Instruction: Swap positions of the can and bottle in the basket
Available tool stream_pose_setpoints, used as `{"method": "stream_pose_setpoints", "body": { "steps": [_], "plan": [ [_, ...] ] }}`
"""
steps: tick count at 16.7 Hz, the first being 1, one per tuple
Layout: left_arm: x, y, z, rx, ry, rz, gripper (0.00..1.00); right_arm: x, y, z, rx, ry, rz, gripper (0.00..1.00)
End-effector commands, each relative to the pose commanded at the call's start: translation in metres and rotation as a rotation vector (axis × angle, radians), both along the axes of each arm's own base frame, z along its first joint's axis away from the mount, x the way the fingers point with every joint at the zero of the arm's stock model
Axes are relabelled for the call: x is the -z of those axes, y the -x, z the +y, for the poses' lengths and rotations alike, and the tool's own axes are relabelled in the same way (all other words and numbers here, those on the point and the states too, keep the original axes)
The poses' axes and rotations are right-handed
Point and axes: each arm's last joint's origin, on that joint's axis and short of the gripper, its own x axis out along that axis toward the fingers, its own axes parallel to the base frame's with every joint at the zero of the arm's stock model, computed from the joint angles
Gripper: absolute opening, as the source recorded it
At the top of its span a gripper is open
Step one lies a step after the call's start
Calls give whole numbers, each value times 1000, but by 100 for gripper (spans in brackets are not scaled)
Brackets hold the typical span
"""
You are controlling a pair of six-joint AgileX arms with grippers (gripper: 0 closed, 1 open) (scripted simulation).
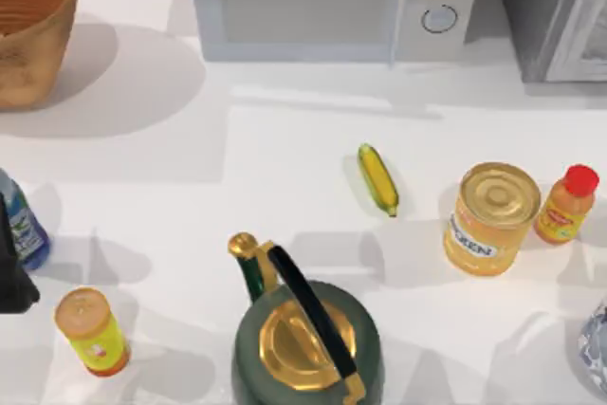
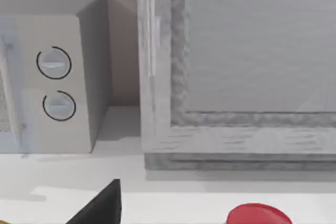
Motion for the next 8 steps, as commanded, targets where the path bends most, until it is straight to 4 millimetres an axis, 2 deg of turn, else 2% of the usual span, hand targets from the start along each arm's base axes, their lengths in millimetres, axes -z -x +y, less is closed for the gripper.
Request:
{"method": "stream_pose_setpoints", "body": {
  "steps": [4,8],
  "plan": [
    [-5,0,1,-11,-2,18,100,0,0,0,0,0,0,100],
    [-37,-6,5,-58,-10,119,100,0,0,0,0,0,0,100]
  ]
}}
